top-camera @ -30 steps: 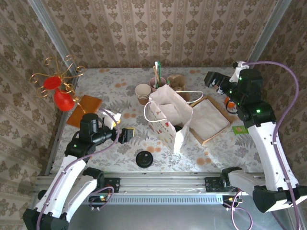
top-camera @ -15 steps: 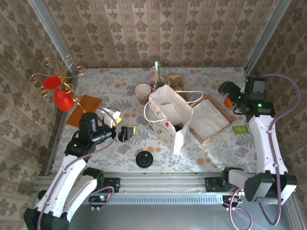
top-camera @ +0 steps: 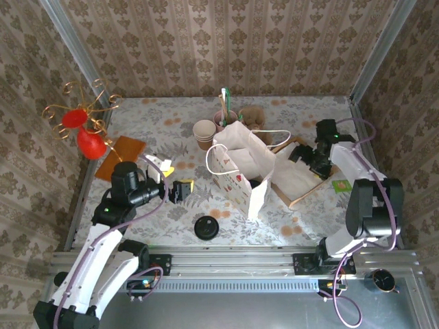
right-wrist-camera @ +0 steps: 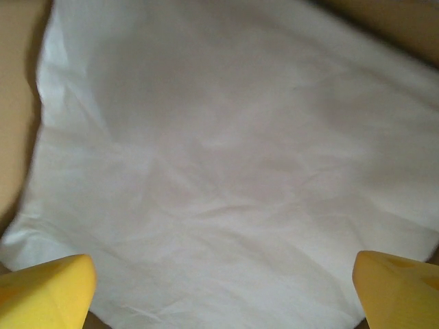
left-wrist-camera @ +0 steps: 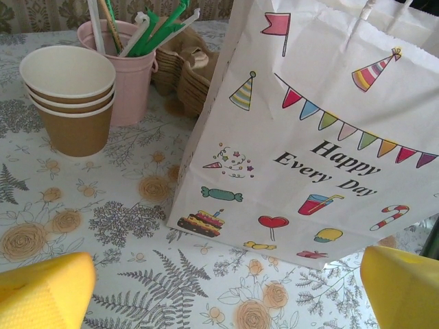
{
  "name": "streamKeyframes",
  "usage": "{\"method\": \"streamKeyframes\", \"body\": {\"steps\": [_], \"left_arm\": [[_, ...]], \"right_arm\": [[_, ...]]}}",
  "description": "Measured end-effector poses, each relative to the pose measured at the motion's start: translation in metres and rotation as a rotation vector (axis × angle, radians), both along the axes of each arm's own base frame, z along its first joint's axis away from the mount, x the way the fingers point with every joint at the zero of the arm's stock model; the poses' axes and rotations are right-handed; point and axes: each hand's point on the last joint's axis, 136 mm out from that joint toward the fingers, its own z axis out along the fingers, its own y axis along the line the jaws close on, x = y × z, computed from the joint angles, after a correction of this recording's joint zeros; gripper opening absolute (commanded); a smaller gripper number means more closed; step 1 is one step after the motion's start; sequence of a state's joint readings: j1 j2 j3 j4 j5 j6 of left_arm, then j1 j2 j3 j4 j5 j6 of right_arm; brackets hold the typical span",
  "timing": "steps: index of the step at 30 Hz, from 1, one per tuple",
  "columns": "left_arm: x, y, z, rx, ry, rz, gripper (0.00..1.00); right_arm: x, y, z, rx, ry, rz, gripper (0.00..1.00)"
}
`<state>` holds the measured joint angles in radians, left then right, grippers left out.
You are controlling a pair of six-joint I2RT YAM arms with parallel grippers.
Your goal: Pack the takeout coffee
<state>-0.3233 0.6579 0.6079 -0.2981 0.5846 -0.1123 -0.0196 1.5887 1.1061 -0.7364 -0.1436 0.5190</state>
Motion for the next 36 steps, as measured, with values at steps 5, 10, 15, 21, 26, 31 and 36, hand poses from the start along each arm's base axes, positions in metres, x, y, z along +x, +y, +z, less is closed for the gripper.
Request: {"method": "streamKeyframes", "body": {"steps": [5,10,15,21,26,31,36], "left_arm": [[0.000,0.000,0.000,-0.002,0.000,0.000,1.00],[0.000,0.001,-0.002,0.000,0.005,0.001,1.00],[0.000,0.001,-0.002,0.000,0.005,0.001,1.00],[0.000,0.001,-0.002,0.000,0.005,0.001,1.00],[0.000,0.001,-0.003,0.001,0.006,0.001,1.00],[0.000,0.001,-0.002,0.000,0.005,0.001,1.00],[0.000,0.001,-0.003,0.001,0.006,0.001,1.00]], "right_arm": [[0.009,0.019,-0.017,-0.074,0.055,0.121,1.00],[0.005,0.019,-0.038,-0.121,0.115,0.167,1.00],[0.005,0.021,-0.051,-0.167,0.150,0.213,0.97],[0.011,0.023,-0.052,-0.198,0.150,0.247,0.78],[0.012,0.022,-0.052,-0.202,0.147,0.249,0.74],[0.013,0.022,-0.048,-0.202,0.136,0.248,0.75],[0.014,0.022,-0.044,-0.203,0.123,0.257,0.82]]}}
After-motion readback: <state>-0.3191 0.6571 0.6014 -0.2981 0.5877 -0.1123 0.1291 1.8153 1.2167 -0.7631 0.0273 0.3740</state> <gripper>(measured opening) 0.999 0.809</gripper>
